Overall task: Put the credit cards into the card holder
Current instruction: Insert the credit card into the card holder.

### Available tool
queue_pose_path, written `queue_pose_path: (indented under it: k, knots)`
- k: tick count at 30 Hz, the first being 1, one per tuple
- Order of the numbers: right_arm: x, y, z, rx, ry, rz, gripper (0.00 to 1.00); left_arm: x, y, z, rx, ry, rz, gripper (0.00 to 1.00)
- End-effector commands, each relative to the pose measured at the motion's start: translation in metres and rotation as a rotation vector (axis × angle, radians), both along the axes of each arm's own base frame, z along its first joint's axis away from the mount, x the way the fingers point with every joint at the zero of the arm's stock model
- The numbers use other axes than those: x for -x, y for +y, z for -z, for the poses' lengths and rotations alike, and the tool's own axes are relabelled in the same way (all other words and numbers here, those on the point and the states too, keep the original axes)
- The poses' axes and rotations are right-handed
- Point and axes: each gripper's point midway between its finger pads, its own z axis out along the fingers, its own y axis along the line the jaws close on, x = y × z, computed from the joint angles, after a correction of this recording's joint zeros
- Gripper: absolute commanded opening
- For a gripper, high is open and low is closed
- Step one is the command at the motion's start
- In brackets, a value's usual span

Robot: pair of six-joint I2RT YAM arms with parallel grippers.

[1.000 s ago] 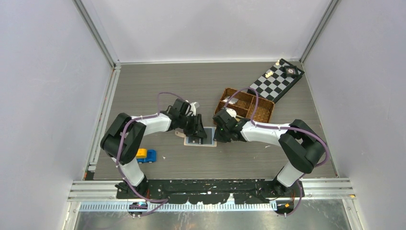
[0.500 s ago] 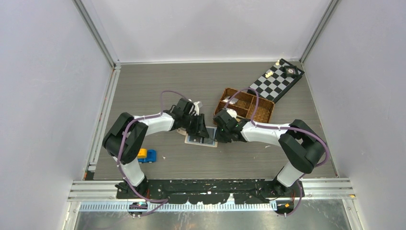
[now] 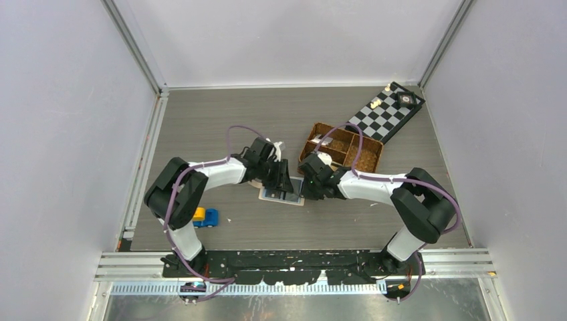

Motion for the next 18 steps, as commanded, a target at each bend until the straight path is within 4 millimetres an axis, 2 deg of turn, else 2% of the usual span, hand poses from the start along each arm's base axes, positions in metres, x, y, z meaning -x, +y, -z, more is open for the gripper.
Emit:
queue_pose_path:
  k: [1, 6, 11, 14, 18]
  knots:
    - [-0.007, -0.002, -0.015, -0.019, -0.061, 0.026, 0.01, 0.002, -0.01, -0.016, 0.016, -0.044, 0.031, 0.43]
    - [-0.008, -0.006, -0.036, -0.041, -0.098, 0.033, 0.13, 0.004, 0.0, -0.031, -0.008, -0.082, 0.031, 0.49]
    - [-0.007, -0.008, -0.056, -0.078, -0.139, 0.035, 0.27, 0.006, 0.021, -0.045, -0.077, -0.145, 0.0, 0.58]
    - [-0.007, -0.007, -0.056, -0.086, -0.131, 0.029, 0.31, 0.002, 0.04, -0.046, -0.141, -0.173, -0.032, 0.63]
    - [-0.007, 0.0, -0.048, -0.11, -0.107, 0.018, 0.31, -0.005, 0.065, -0.037, -0.191, -0.161, -0.088, 0.64]
